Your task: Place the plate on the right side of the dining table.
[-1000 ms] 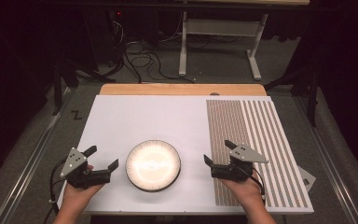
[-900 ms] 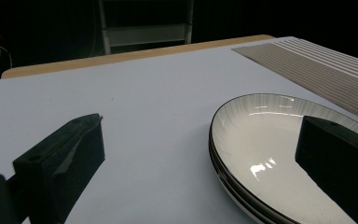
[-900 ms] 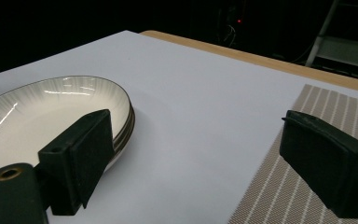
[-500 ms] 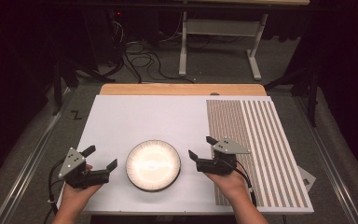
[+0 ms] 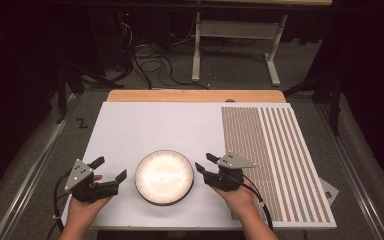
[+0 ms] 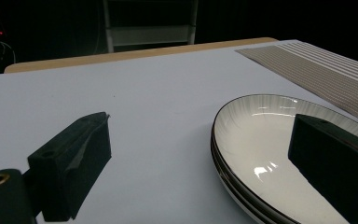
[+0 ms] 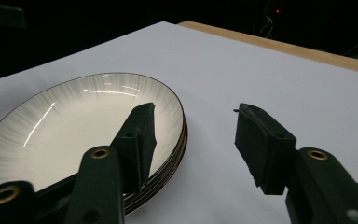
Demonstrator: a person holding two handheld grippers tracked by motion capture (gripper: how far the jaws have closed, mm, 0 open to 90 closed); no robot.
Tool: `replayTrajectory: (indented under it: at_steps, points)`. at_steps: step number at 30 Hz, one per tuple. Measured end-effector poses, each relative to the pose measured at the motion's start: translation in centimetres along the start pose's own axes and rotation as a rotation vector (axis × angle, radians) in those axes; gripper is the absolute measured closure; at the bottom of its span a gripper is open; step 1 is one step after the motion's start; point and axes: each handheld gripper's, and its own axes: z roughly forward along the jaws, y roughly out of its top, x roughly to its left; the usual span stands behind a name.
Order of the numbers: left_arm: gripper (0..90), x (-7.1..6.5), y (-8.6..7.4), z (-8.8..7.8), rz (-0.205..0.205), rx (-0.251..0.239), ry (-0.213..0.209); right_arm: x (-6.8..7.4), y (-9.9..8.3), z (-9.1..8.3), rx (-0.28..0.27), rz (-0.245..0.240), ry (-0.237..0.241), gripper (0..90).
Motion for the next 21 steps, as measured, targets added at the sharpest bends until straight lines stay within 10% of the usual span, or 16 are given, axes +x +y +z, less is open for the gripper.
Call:
replayTrajectory:
  at_steps: [14, 21]
  points:
    - [7.4, -0.9, -0.2, 0.6, 0.012, 0.014, -0.029, 0.7, -1.2, 1.2, 0.064, 0.003, 0.041, 88.4]
    - [7.4, -1.1, -0.3, 0.7, 0.020, 0.018, -0.039, 1.2, -1.6, 2.1, 0.104, -0.005, 0.066, 90.0]
